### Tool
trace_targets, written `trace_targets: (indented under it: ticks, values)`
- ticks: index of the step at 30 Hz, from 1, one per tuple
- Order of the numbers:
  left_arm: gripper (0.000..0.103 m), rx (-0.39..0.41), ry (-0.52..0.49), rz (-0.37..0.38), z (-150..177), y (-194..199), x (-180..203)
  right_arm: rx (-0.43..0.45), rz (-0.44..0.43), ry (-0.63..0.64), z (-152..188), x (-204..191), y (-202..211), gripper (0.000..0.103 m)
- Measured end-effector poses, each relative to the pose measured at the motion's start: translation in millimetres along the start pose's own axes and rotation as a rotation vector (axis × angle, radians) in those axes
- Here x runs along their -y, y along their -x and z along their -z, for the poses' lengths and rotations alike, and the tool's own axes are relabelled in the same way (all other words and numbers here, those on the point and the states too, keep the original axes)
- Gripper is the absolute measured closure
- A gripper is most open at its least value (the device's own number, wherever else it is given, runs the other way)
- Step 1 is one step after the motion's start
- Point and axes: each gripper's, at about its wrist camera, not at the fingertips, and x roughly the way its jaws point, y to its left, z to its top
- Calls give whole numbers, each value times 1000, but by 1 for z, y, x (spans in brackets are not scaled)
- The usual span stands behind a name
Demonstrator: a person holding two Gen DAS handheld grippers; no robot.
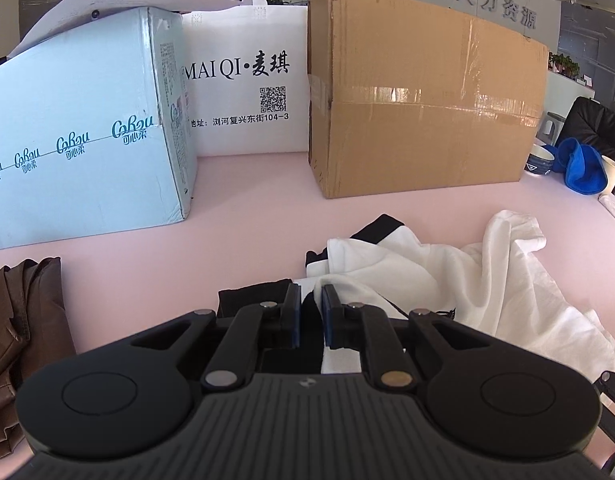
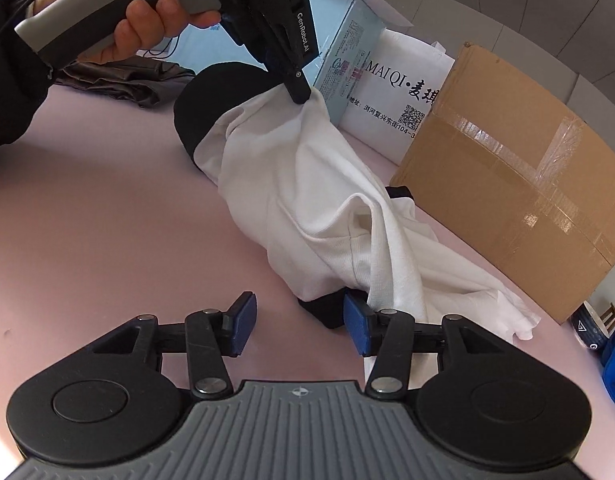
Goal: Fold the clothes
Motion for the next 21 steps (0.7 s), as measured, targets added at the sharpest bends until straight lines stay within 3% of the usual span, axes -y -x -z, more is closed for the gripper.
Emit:
trace_targets:
  ticks: [1,2,3,8,17,21]
  values:
    - [93,-2,5,3,0,-1,-2,-1,5,3,-2,0,-4,69]
    - [93,-4,11,8,0,-2,-4,-9,14,16,-4,0,-9,88]
    - [93,-6,17,13,1,-3,-7,-14,16,30,-5,-1,-13,91]
    - [93,-27,46,29,4,-13,-16,-12,-20,19,-11,8,-19,95]
    - [93,-18,29,29,10,-10,-24,16,-230,-222,-31,46,25,95]
    - [93,7,2,24,13,-2,-19,62,-301,-251,-36,46,53,95]
